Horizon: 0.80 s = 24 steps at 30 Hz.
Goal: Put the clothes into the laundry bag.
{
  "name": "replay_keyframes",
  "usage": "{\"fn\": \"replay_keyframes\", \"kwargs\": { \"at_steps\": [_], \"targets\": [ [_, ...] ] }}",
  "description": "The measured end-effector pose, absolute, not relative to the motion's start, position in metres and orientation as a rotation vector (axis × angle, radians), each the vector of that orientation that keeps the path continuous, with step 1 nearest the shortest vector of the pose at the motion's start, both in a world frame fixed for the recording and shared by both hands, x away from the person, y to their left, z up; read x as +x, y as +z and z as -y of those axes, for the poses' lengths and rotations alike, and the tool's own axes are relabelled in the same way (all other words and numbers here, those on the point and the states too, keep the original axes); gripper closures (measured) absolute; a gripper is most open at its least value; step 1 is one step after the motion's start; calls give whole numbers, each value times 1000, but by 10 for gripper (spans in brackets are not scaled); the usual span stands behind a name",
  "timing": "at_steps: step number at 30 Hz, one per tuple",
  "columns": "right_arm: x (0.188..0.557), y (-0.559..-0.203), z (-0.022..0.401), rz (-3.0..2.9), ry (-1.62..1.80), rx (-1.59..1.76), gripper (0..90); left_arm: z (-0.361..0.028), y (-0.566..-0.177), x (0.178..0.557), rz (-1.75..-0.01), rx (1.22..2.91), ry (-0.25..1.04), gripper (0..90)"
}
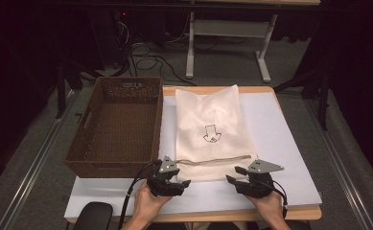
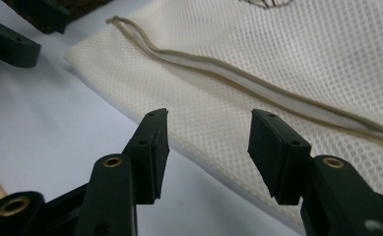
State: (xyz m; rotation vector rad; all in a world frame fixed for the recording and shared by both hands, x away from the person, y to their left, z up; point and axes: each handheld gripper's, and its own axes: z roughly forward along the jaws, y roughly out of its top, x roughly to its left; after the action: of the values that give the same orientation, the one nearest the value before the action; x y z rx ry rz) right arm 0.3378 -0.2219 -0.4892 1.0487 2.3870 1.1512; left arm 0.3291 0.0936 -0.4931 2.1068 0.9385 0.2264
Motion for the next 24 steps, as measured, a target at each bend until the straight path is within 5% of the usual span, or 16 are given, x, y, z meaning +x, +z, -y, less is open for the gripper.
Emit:
{"fn": "replay_keyframes", "kwargs": {
  "at_steps": [24],
  "targets": [
    [343, -503, 236, -2373, 1040, 1087, 484, -99, -507, 337, -990, 2096, 206, 404]
  ]
}}
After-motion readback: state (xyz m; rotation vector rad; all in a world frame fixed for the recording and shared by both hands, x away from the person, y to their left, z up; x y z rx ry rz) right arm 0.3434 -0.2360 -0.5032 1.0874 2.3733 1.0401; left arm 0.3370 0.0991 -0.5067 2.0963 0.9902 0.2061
